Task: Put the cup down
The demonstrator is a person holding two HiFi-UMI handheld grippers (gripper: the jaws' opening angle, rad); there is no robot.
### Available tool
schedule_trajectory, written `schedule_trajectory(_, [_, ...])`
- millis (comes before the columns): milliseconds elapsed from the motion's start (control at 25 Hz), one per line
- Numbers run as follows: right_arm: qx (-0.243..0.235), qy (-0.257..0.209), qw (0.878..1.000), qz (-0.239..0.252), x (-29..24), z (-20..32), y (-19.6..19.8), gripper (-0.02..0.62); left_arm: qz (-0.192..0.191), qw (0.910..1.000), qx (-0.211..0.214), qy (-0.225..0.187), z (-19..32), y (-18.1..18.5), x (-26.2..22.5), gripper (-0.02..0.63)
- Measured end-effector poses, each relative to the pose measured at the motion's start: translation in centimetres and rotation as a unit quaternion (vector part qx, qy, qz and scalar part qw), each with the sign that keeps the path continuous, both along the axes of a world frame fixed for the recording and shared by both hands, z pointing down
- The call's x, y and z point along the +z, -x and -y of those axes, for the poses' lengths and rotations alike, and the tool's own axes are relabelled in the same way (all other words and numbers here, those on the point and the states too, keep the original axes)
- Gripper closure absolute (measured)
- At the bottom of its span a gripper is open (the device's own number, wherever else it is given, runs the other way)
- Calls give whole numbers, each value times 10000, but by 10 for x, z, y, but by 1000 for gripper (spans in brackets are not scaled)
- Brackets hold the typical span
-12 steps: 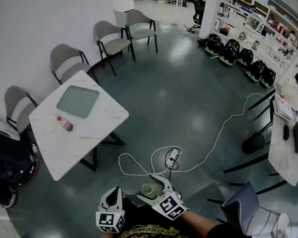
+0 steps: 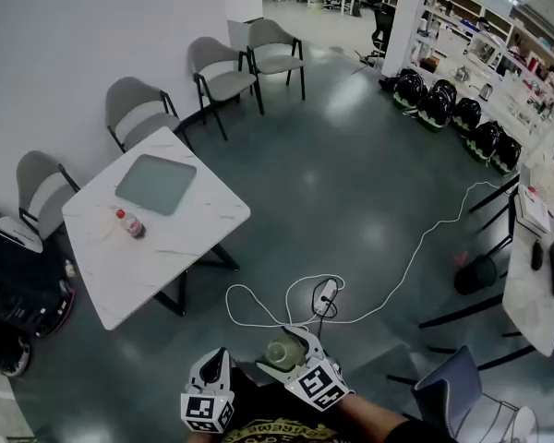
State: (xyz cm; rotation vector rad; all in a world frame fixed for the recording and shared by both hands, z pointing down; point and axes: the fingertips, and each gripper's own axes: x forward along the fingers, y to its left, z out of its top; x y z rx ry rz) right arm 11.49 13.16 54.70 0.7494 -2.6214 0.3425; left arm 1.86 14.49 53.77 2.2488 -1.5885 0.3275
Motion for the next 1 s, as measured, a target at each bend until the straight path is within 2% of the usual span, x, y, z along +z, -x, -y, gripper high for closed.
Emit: schedule_trajectory(1000, [66,5,9996,272,-9,2,-3,187,-78,9998,-149,-140,3,4,-3,611])
